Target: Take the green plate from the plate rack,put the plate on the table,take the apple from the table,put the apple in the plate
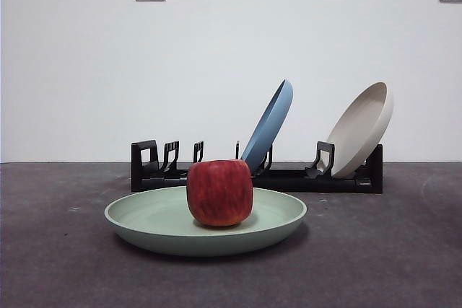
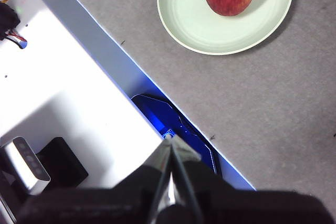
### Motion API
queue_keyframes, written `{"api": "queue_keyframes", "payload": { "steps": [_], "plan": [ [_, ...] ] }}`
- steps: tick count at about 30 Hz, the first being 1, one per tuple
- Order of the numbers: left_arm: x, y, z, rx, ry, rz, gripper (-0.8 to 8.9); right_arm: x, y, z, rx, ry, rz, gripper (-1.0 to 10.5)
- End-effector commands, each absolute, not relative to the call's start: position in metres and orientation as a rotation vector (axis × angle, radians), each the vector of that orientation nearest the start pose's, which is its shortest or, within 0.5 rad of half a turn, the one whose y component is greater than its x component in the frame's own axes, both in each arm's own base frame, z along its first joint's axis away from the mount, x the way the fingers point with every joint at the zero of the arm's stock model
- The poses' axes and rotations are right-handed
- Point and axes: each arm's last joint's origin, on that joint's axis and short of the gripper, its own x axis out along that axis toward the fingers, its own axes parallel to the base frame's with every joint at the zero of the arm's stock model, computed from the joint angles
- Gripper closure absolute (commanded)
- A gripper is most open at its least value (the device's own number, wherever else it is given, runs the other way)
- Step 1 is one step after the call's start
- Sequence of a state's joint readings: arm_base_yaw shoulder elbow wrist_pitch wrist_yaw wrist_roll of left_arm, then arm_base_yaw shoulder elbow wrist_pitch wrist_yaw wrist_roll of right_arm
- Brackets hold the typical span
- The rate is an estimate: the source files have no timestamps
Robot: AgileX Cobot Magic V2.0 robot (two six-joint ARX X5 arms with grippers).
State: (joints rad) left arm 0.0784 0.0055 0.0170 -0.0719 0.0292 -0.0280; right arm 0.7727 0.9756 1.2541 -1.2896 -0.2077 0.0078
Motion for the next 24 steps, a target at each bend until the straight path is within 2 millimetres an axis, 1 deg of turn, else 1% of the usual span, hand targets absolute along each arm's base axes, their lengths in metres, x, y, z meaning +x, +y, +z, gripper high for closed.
{"api": "queue_keyframes", "payload": {
  "steps": [1, 6, 24],
  "plan": [
    [0.0968, 0.0069, 0.1537, -0.061, 0.109, 0.054, 8.17, 0.0974, 0.1034, 0.3644, -0.286, 1.016, 0.887, 9.5],
    [0.0958, 0.0068, 0.1469, -0.069, 0.181, 0.055, 8.17, 0.0973, 0.1033, 0.3644, -0.286, 1.015, 0.887, 9.5],
    [0.0958, 0.0068, 0.1473, -0.069, 0.177, 0.056, 8.17, 0.0973, 0.1033, 0.3644, -0.286, 1.015, 0.887, 9.5]
  ]
}}
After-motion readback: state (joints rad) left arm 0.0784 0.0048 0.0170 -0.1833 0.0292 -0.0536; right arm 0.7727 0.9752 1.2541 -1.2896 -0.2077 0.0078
